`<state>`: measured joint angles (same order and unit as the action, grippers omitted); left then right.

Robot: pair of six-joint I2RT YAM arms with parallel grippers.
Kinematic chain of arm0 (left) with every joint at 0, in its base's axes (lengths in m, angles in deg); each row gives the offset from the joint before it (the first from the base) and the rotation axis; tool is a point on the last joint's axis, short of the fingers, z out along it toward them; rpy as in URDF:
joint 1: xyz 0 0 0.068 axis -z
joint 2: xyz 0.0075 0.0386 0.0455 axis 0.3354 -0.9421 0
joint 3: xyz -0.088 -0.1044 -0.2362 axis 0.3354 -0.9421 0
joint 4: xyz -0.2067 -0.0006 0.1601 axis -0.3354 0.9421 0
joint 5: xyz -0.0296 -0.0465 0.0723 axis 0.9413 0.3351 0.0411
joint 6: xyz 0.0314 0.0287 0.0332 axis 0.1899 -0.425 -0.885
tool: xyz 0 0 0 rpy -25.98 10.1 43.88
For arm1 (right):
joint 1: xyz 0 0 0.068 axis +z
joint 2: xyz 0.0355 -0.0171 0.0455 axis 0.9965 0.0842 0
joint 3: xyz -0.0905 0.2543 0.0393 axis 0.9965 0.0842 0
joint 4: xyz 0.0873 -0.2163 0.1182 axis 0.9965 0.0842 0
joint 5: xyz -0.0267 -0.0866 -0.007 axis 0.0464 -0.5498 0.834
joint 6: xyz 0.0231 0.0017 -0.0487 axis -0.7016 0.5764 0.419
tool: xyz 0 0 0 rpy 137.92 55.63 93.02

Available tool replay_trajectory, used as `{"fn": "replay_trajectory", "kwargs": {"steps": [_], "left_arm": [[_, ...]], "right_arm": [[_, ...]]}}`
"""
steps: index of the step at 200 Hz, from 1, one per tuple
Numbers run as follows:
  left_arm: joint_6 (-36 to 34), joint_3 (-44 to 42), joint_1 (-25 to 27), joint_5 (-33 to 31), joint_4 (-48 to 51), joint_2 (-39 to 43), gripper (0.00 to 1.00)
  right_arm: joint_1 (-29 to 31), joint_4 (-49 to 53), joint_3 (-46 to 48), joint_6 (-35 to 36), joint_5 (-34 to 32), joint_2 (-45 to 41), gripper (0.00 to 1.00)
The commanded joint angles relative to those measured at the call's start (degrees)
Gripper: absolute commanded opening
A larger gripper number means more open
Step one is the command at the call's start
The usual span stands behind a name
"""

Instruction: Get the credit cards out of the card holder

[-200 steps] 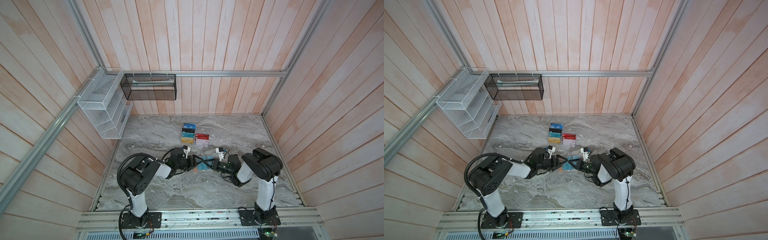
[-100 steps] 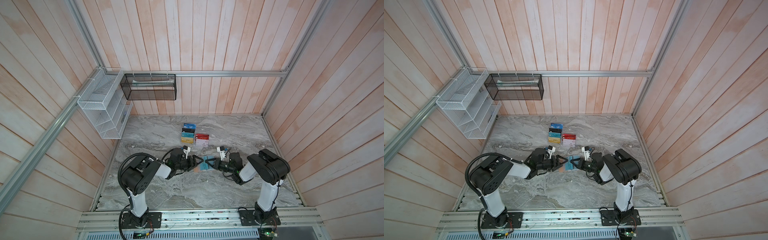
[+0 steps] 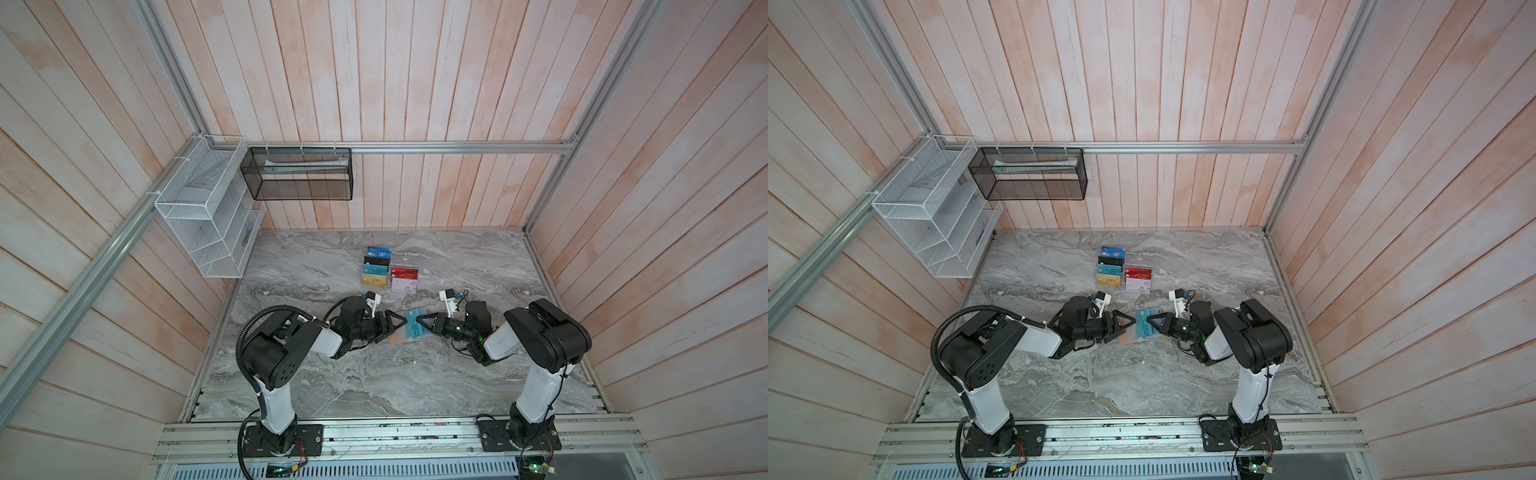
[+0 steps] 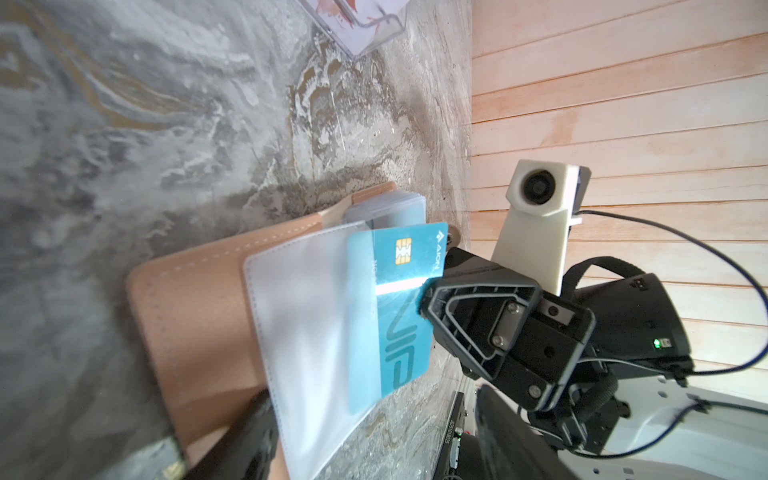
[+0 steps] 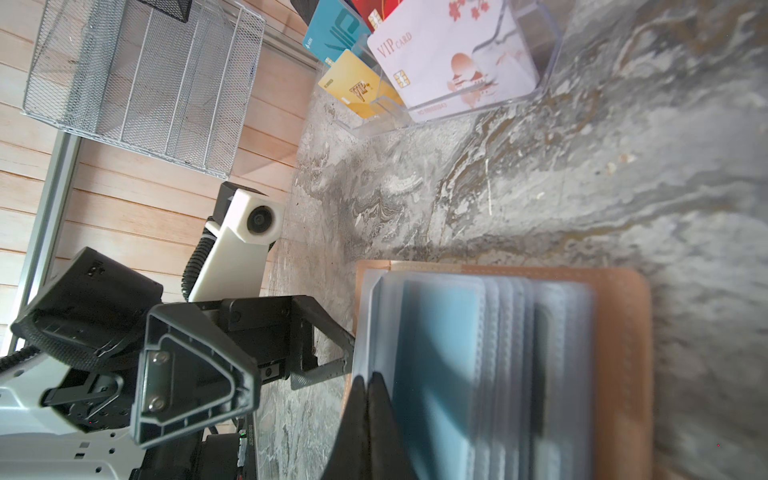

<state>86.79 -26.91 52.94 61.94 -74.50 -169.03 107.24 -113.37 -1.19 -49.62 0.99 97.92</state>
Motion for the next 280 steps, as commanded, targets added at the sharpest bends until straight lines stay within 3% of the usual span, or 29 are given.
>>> {"fn": "replay_trajectory", "kwargs": {"steps": [1, 68, 153, 181, 185, 189, 232, 280], "left_arm": [[-0.8, -1.3, -0.3, -0.7, 5.6, -0.9, 0.76], [-1.9, -0.9, -0.3, -0.7, 8.2, 2.6, 0.77], [-3.5, -0.5, -0.6, -1.7, 13.9, 12.8, 0.82], [-4.7, -0.4, -1.8, -2.6, 17.9, 17.6, 0.88], [-5.3, -0.2, -2.0, -2.9, 18.9, 18.4, 0.98], [-5.9, 0.1, -2.2, -3.2, 20.0, 19.1, 1.00], [-16.4, 6.0, -4.3, -9.2, 37.4, 27.9, 1.00], [-22.4, 6.4, -5.9, -15.8, 44.9, 35.1, 1.00]], "right_arm": [[-0.5, 2.1, -1.4, 2.1, 1.2, -2.4, 0.00], [-0.6, 21.2, -5.6, 12.4, -1.1, -10.1, 0.00], [-0.5, 61.6, -24.4, 37.8, -8.8, -19.6, 0.00], [-0.4, 68.9, -31.7, 43.0, -11.9, -19.6, 0.00], [-0.3, 69.7, -32.8, 43.6, -12.3, -19.4, 0.00], [-0.1, 70.7, -33.9, 44.2, -12.7, -19.2, 0.00], [2.0, 82.7, -48.4, 53.2, -17.5, -13.7, 0.00], [3.4, 89.1, -61.6, 60.0, -18.4, -7.5, 0.00]]}}
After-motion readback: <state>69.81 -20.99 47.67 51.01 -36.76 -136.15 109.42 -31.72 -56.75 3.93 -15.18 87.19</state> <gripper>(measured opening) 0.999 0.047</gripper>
